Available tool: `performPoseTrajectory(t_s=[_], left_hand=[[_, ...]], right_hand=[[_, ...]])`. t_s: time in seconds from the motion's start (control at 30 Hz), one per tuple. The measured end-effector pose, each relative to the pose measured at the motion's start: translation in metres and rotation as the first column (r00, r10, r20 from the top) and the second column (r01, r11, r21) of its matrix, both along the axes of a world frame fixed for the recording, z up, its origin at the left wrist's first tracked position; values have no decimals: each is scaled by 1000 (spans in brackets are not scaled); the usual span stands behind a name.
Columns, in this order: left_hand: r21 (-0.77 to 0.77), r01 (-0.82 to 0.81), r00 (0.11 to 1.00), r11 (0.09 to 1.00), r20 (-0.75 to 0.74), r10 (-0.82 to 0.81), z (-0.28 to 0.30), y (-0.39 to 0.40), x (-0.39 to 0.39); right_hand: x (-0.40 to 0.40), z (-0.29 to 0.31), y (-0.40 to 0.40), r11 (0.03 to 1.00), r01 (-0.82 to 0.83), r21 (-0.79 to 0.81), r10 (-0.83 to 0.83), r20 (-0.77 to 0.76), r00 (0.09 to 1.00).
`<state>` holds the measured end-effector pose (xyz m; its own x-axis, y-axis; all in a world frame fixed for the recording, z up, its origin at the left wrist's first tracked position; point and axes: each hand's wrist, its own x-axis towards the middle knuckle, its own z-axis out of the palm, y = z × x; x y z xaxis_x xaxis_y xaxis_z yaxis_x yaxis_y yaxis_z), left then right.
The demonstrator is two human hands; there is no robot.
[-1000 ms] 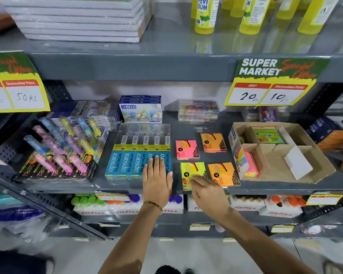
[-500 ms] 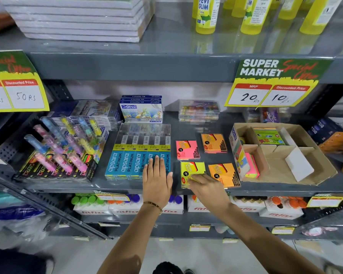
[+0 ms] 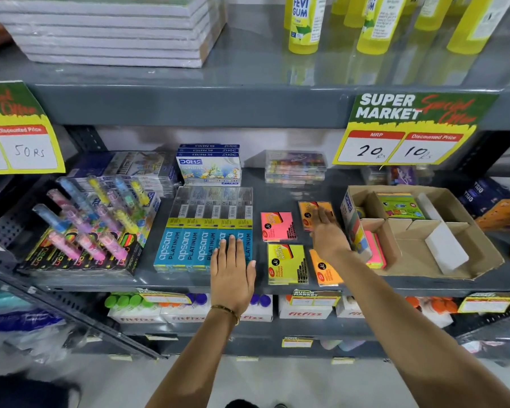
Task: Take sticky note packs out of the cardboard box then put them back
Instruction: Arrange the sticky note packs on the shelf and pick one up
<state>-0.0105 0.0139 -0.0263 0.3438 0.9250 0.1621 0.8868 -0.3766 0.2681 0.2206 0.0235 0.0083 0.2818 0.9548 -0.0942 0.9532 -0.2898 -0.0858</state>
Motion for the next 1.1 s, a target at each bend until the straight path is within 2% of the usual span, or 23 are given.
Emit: performPoseTrajectory(t_s=[0.07,0.27,0.4,0.5,0.57,0.7,1.1], left_hand=[[-7,4,1000,1000,18,-4,0,0,0],[-2,5,1000,1000,9,-5,4,-1,0],[2,2,1000,1000,-17,-2,5,-2,0],[11,-3,1000,1000,-9,3,7,-3,1],[11,0,1000,1000,-3,0,6,-3,1],[13,-1,1000,1000,14,1,6,-4,1],[-15,-3,1000,1000,19,4,11,-5,0]], right_hand=[[4,-1,11,997,-35,-70,38,42,998],[4,5,3,998,-65,-13,65,98,993],[1,11,-19,975,-72,211,34,180,983],[-5,17,-50,880,-206,429,123,213,969],[-8,16,-77,836,-266,481,184,210,960],[-16,1,-119,840,-311,446,244,202,949],[-24,-15,-135,876,-193,443,158,115,981]])
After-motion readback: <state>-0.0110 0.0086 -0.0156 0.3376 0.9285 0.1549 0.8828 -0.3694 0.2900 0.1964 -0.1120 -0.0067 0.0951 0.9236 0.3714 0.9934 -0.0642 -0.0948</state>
